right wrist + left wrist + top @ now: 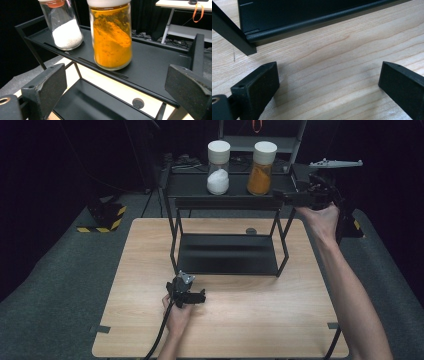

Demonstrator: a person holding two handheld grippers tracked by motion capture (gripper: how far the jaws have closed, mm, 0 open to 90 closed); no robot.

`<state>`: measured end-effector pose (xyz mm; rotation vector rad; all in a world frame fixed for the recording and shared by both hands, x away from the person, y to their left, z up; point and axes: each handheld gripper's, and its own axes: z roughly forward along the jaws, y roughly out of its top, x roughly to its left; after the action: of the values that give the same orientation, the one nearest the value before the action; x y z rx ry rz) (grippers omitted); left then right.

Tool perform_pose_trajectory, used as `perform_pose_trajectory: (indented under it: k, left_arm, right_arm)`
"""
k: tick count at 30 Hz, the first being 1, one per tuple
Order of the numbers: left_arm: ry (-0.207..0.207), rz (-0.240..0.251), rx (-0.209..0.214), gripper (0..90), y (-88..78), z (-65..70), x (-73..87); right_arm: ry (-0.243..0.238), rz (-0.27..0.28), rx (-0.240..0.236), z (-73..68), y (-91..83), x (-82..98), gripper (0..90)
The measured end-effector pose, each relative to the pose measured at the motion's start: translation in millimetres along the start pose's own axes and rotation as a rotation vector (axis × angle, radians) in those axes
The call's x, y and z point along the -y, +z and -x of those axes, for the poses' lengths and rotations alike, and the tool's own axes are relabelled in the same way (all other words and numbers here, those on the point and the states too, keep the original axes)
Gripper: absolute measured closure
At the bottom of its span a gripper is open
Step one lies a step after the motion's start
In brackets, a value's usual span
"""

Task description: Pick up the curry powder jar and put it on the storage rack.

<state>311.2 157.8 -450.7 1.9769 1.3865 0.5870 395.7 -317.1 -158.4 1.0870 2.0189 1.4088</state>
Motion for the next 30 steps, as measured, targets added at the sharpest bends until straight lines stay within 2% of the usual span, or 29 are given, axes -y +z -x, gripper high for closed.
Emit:
perform_pose_trajectory:
  k: [11,30]
  left_arm:
    - [0.001,0.0,-0.001,2.9,0.0,0.0,0.0]
    - [0.002,-0.002,0.0,2.9,0.0,-0.1,-0.3]
  right_arm:
    - [0.02,0.003,0.004,6.3,-5.2,15.3,4.4]
    - [0.021,0.006,-0.013,10.4,-8.5,49.3,5.0]
